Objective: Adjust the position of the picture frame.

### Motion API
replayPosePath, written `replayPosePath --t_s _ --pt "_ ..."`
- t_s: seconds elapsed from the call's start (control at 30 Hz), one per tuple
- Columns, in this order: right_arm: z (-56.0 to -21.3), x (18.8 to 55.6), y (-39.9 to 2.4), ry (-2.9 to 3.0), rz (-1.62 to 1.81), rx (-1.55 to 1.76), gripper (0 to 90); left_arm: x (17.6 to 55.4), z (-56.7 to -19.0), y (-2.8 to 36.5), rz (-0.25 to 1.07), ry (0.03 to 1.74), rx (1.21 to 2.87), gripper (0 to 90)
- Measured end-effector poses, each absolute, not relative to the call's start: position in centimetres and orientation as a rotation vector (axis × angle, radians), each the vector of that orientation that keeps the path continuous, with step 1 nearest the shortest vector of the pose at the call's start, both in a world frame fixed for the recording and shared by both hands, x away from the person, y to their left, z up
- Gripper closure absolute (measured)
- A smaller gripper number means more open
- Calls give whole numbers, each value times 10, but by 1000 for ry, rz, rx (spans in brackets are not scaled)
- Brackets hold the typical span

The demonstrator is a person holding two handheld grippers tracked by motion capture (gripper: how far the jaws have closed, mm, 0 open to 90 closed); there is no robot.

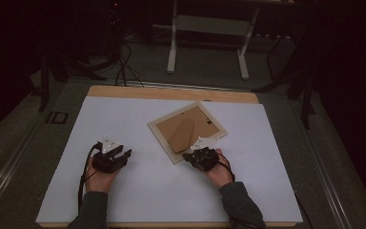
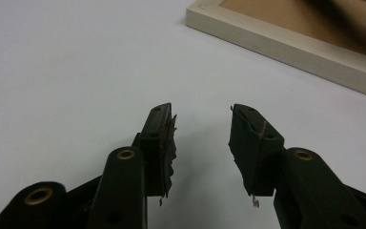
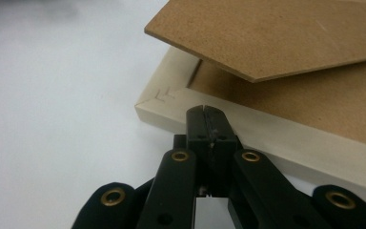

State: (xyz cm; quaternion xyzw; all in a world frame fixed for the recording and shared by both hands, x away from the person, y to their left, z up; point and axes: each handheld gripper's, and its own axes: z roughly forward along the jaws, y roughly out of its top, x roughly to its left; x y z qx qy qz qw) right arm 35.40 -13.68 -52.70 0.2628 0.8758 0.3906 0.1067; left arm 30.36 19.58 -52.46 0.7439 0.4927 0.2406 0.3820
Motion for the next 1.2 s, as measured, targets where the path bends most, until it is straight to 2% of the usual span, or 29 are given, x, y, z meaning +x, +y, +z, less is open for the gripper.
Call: replayPosePath --t_s 0.57,1.2 --pt "-532 373 -106 2583 1186 764 900 305 -523 196 612 1270 1890 569" --pt "-525 404 -180 2351 1139 1037 900 304 -523 193 591 1253 1892 563"
